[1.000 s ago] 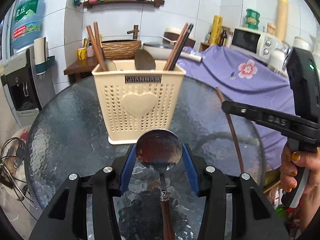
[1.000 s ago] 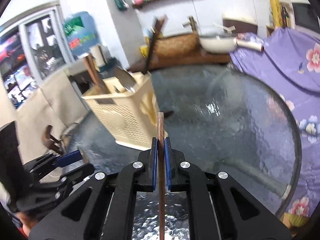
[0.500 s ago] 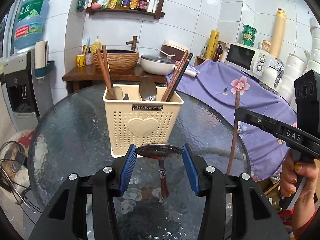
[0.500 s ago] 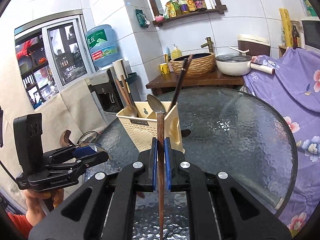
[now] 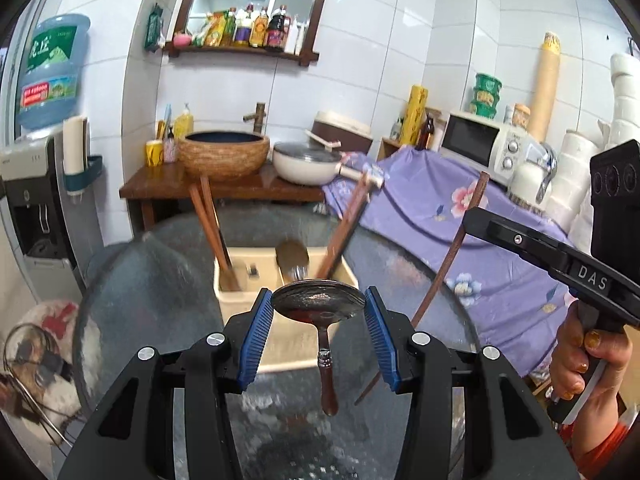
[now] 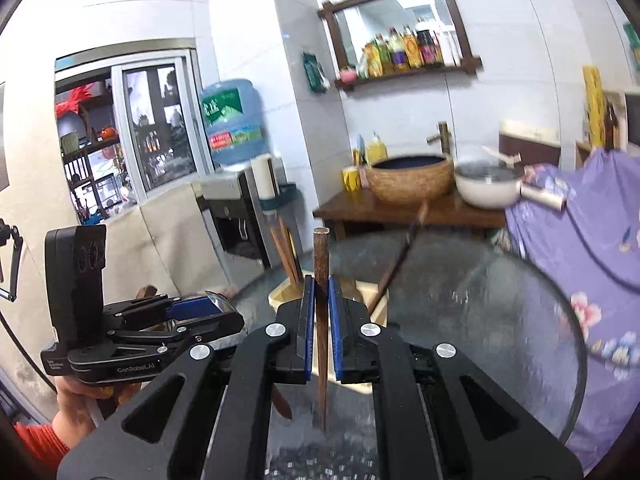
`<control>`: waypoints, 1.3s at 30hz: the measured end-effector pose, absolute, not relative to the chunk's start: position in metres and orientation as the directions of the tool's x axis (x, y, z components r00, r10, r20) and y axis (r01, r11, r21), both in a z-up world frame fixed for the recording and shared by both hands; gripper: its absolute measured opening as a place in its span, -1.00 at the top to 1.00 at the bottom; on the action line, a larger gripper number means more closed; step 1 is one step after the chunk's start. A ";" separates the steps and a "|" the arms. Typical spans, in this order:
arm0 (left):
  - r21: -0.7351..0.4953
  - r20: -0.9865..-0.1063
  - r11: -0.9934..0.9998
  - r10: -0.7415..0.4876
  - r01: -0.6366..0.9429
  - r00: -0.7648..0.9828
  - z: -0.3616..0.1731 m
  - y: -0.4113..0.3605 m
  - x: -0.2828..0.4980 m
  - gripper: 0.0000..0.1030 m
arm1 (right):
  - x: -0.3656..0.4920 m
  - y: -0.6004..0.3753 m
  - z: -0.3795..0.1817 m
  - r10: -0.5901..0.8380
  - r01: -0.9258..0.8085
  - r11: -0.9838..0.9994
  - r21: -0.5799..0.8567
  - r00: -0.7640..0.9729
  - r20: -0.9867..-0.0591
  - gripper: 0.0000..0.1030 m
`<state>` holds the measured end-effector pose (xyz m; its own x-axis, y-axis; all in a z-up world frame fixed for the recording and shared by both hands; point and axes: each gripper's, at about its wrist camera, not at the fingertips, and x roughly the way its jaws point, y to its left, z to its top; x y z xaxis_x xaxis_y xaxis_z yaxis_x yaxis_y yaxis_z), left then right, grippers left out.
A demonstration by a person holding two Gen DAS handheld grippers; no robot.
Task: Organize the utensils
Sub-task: 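Lift the spoon with the left tool while the right tool lifts the chopstick over the holder, then lower the spoon and chopstick into the holder and open both tools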
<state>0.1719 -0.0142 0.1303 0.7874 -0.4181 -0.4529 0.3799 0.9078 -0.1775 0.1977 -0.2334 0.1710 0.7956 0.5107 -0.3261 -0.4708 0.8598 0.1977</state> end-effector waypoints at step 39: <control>-0.028 -0.519 0.983 -0.170 0.182 0.838 0.078 -0.036 0.263 0.11 | 0.311 -0.201 0.139 0.348 -0.305 0.937 0.167 0.841 -0.415 0.85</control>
<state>0.2628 -0.0360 0.0777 0.8377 -0.1702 -0.5189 0.1824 0.9828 -0.0279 0.3111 -0.2011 0.1389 0.8407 0.3480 -0.4149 -0.3055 0.9374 0.1673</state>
